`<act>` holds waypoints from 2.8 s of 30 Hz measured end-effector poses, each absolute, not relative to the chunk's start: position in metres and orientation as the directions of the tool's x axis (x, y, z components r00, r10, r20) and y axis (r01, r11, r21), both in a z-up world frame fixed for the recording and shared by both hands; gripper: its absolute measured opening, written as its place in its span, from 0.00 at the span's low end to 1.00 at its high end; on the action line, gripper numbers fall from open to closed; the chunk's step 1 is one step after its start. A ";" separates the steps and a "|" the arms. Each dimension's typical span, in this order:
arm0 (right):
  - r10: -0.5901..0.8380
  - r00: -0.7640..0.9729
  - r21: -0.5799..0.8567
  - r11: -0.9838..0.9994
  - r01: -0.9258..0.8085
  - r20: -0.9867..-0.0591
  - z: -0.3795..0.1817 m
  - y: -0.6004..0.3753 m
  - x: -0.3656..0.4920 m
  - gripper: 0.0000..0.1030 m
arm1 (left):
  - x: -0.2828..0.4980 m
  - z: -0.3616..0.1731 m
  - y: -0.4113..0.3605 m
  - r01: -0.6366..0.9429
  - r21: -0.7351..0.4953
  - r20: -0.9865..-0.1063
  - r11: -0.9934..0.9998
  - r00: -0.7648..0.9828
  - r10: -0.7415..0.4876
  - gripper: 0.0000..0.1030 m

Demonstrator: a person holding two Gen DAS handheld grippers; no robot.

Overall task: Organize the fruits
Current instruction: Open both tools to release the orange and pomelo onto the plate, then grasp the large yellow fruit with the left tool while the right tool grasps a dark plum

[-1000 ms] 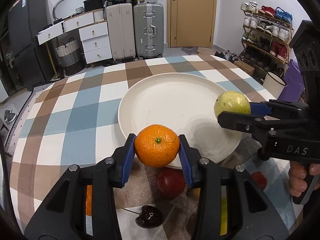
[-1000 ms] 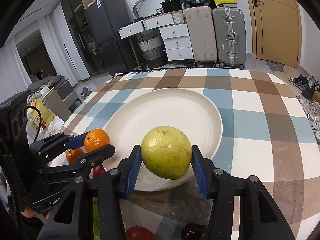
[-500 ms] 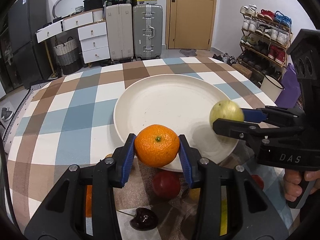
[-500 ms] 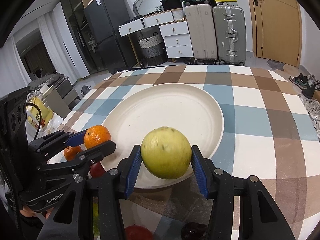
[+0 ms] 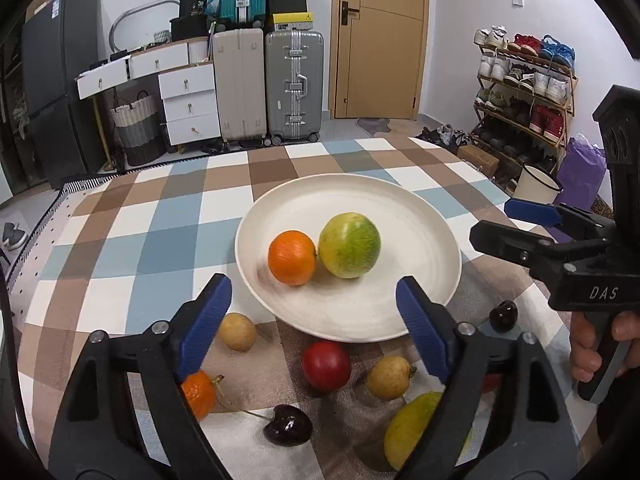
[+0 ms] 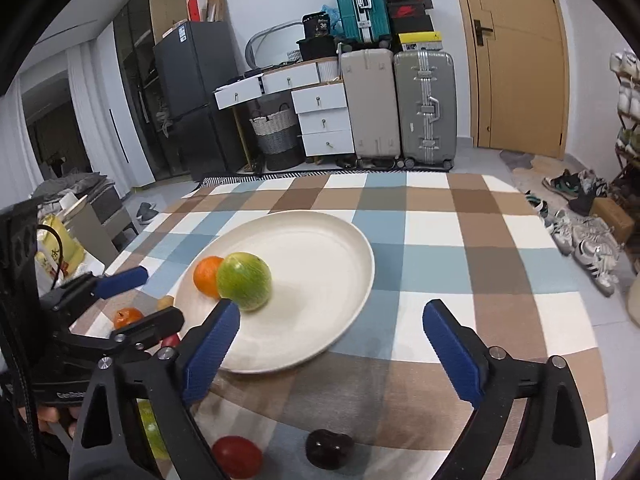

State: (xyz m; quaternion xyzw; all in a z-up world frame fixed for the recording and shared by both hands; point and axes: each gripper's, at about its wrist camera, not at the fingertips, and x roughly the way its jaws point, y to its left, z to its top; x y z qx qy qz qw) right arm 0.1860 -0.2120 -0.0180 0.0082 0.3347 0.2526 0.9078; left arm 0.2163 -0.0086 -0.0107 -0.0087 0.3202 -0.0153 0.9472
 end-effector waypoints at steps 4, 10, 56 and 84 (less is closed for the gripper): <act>0.469 0.648 0.186 0.869 -0.458 -0.600 -0.016 -0.217 0.181 0.99 | 0.206 -0.008 -0.008 0.014 -0.035 -0.600 0.999 0.800 -0.032 0.87; 0.477 0.600 0.198 0.859 -0.471 -0.643 -0.024 -0.222 0.172 1.00 | 0.182 -0.009 -0.007 -0.017 -0.047 -0.591 0.999 0.806 -0.014 0.99; 0.420 0.493 0.156 0.858 -0.490 -0.762 -0.056 -0.240 0.143 0.95 | 0.144 -0.027 -0.049 0.183 -0.048 -0.676 0.982 0.718 -0.167 0.99; 0.489 0.442 0.219 0.818 -0.532 -0.752 -0.061 -0.232 0.141 0.54 | 0.130 -0.037 -0.055 0.146 -0.069 -0.727 0.987 0.670 -0.150 0.79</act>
